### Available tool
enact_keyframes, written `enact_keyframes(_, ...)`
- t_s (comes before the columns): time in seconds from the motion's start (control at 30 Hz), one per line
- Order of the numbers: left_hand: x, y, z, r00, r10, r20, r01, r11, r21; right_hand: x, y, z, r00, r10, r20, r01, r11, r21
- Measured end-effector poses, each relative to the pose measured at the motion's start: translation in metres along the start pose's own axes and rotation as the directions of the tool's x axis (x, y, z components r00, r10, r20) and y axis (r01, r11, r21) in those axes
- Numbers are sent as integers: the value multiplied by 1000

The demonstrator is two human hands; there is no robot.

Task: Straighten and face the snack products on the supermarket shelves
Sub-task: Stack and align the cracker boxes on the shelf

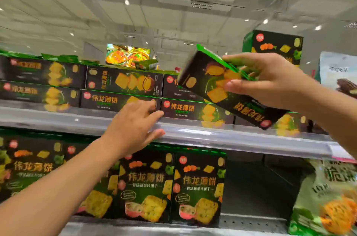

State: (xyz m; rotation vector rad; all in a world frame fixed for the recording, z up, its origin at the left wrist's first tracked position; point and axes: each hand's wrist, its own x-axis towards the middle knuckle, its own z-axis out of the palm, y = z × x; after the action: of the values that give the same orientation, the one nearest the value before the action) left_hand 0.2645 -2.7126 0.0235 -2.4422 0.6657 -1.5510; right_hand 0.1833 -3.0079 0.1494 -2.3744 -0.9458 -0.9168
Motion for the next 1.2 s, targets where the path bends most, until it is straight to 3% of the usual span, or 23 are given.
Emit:
enact_keyframes(0.13,-5,-9,22,997,-6,-73,-3,992,-125,72,-28,-6,997,-16,-76,-7,956,-293)
enact_keyframes(0.27,-9,-14,25,999,-47,-18,43,982,-183,129,-43,3,998,6,-70,-40,865,-500)
enact_keyframes(0.37,-8,-15,25,999,15,-34,-21,985,-171,157,-41,18,1000,26,-1,-23,843,-538)
enact_keyframes(0.57,-8,-18,32,995,61,-80,-75,981,-177,180,-19,45,952,201,229,-23,797,-603)
enact_keyframes(1.2,-8,-18,34,979,104,-173,-126,984,-123,194,-7,54,912,337,236,-64,683,-727)
